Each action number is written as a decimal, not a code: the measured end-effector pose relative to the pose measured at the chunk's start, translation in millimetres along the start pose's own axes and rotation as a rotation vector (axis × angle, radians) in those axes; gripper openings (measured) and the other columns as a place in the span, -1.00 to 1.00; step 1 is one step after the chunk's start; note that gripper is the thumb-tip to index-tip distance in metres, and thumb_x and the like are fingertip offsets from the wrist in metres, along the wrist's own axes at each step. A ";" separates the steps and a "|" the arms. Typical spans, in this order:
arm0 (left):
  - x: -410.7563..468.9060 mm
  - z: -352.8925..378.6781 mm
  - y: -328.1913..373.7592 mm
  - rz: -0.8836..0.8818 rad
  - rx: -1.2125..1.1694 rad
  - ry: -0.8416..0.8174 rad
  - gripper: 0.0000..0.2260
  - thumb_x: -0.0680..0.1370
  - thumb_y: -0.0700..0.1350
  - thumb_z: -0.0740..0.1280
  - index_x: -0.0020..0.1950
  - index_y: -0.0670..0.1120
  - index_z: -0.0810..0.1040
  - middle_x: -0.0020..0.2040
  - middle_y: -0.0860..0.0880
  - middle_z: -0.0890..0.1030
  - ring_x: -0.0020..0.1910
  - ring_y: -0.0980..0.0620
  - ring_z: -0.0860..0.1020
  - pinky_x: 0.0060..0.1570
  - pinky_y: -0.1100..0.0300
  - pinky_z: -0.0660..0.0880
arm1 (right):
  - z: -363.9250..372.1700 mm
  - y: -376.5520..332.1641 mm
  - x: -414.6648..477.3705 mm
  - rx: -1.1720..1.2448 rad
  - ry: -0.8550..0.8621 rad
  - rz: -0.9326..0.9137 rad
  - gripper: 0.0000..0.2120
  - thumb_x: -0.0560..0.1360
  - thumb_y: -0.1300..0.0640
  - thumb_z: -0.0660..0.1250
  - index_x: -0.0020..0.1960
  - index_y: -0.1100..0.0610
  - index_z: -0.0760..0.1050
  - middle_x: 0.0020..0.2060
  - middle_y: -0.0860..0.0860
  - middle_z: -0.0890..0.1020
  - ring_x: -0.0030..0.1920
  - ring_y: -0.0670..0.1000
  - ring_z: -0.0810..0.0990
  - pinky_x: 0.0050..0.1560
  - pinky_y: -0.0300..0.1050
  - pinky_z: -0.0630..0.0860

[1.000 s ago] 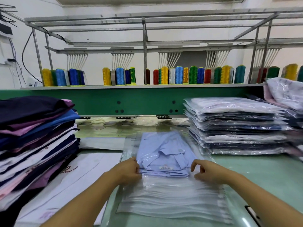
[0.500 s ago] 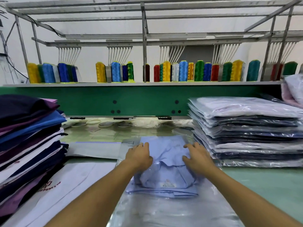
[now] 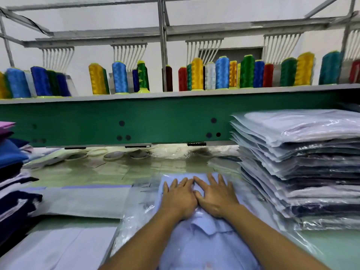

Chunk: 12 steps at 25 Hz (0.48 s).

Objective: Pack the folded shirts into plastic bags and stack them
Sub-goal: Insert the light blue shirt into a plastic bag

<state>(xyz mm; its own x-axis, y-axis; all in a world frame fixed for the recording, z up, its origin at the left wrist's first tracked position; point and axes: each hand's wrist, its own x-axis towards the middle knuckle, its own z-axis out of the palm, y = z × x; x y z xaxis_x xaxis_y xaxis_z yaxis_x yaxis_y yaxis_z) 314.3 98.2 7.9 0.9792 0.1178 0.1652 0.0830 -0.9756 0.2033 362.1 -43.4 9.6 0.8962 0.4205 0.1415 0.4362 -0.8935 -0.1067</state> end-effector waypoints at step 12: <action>-18.3 -4.1 -32.8 -0.253 -0.023 0.010 -0.22 0.51 0.48 -0.10 0.63 0.10 0.08 0.66 -0.01 0.04 0.61 -0.19 0.01 0.56 -0.12 -0.06 | -6.1 27.5 -6.5 0.130 -0.108 0.187 -0.08 0.46 -0.56 -0.15 0.65 -0.05 -0.11 0.65 0.05 -0.04 0.63 0.12 -0.03 0.57 0.08 0.05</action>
<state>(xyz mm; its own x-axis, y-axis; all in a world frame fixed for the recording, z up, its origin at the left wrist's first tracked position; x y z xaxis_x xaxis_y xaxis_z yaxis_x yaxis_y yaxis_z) 292.9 128.7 2.2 0.9259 0.3595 0.1158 0.3208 -0.9104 0.2614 367.8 -71.6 11.8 0.9628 0.2702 0.0026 0.2624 -0.9325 -0.2482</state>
